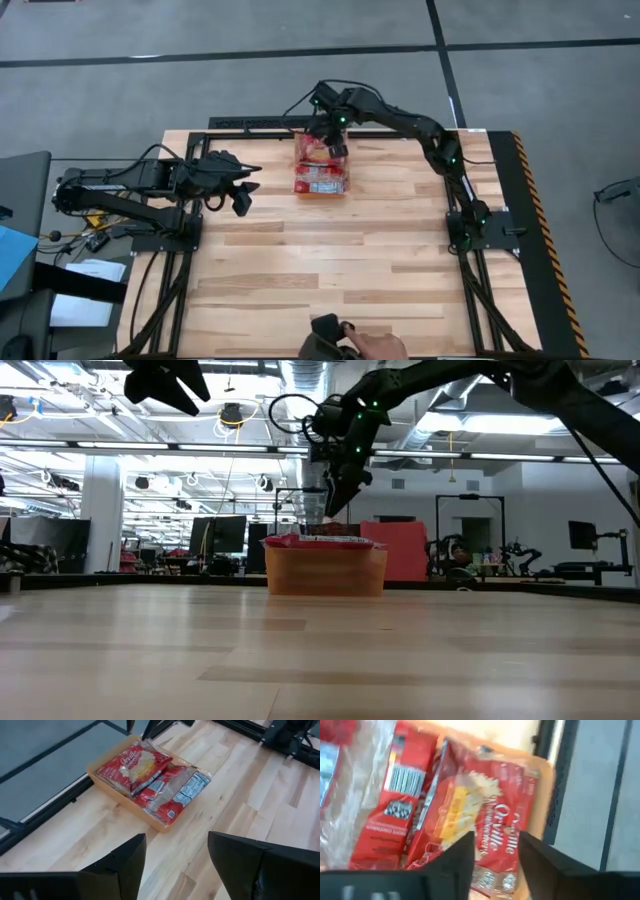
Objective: Sort popcorn bags into baskets
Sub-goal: Return to Home Position
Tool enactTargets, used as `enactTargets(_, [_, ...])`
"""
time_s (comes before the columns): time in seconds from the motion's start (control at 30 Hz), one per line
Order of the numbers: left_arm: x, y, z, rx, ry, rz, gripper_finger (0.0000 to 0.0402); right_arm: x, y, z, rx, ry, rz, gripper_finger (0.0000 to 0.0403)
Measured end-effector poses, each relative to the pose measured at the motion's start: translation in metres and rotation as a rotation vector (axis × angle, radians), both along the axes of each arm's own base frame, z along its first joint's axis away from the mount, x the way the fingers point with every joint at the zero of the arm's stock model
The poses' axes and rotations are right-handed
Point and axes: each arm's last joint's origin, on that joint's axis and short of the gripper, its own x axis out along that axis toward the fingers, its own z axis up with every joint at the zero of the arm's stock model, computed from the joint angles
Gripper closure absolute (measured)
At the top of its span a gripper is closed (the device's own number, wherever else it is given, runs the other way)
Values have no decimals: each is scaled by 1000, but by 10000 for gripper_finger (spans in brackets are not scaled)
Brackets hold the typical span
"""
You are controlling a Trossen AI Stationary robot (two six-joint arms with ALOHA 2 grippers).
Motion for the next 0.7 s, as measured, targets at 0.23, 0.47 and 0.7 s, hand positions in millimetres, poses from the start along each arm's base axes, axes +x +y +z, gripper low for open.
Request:
enactTargets(0.23, [-11, 0, 31, 68, -66, -54, 196, -22, 19, 71, 34, -135, -67, 174])
enactTargets(0.47, [-66, 0, 113, 309, -225, -175, 196, -106, 76, 190, 65, -461, -249, 186])
enactTargets(0.7, [-119, -1, 132, 375, -389, -217, 196, -193, 130, 233, 308, -522, -95, 196])
